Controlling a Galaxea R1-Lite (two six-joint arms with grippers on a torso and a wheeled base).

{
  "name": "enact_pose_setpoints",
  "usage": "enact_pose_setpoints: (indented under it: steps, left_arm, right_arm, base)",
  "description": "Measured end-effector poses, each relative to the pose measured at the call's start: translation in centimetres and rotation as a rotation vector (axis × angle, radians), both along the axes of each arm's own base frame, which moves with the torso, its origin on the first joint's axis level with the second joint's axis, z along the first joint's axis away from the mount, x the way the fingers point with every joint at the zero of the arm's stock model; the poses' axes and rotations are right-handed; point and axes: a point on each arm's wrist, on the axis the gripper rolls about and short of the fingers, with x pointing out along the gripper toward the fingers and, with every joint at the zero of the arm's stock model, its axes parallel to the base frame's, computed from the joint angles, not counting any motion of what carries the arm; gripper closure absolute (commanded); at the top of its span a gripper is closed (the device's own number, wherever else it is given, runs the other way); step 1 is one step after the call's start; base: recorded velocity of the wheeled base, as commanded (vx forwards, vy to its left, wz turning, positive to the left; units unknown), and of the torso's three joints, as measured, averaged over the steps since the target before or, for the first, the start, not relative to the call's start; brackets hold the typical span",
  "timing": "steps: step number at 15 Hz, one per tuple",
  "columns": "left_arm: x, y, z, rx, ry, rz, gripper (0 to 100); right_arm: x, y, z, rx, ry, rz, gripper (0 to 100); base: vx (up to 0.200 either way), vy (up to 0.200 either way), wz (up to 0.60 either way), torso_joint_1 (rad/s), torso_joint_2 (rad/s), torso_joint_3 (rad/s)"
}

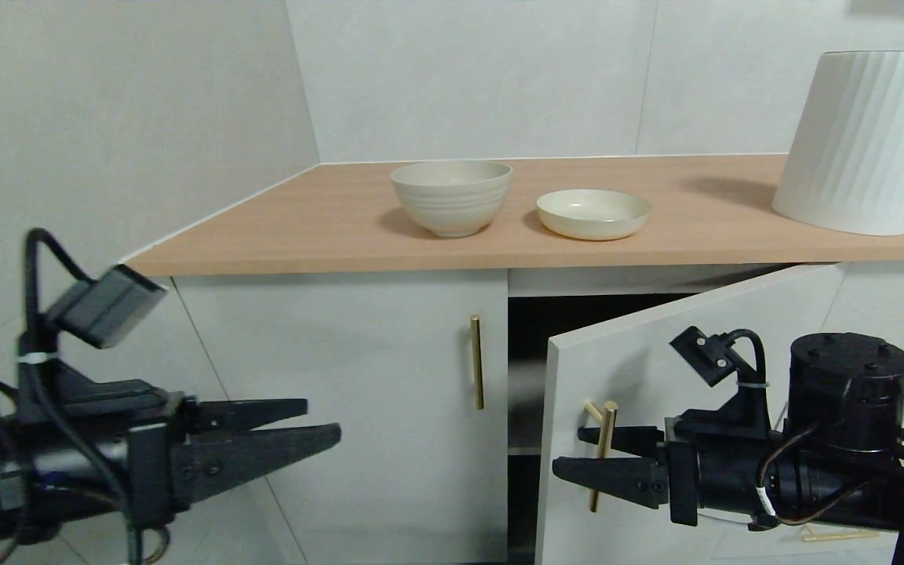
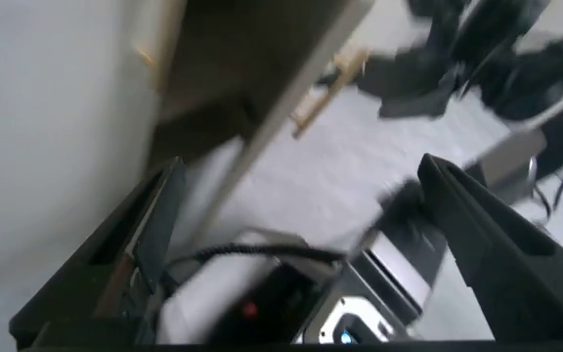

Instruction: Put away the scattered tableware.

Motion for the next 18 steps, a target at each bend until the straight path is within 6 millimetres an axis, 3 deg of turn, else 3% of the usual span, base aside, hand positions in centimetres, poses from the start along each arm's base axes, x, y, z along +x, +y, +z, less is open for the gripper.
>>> enact_pose_setpoints:
  steps: [3, 6, 7, 12, 18]
  left_arm:
    - [2.3, -2.7, -3.7, 0.024, 0.084, -0.090, 0]
    - [3.2, -3.8, -6.2, 0.054, 0.163, -0.122, 0]
    - [3.3, -4.0, -6.6, 0.061, 0.179, -0.123, 100]
    - [4.3, -4.7, -6.4, 0.039, 0.107, -0.134, 100]
    - [8.2, -8.5, -8.1, -0.022, -0.073, -0.176, 100]
  right_arm:
    - [0.0, 0.0, -0.2, -0.004, 0.005, 0.003, 0]
    - [0.0, 0.0, -0.4, -0.010, 0.015, 0.004, 0]
    - [0.0, 0.0, -0.5, -0.011, 0.017, 0.004, 0]
    - [0.0, 0.0, -0.5, -0.012, 0.018, 0.004, 0]
    - [-0.1, 0.0, -0.4, -0.010, 0.015, 0.003, 0]
  base:
    - [0.000, 0.000, 0.00, 0.000, 0.00, 0.000]
    - [0.000, 0.000, 0.00, 0.000, 0.00, 0.000]
    - [0.000, 0.000, 0.00, 0.000, 0.00, 0.000]
    - [0.000, 0.000, 0.00, 0.000, 0.00, 0.000]
    - [0.000, 0.000, 0.00, 0.000, 0.00, 0.000]
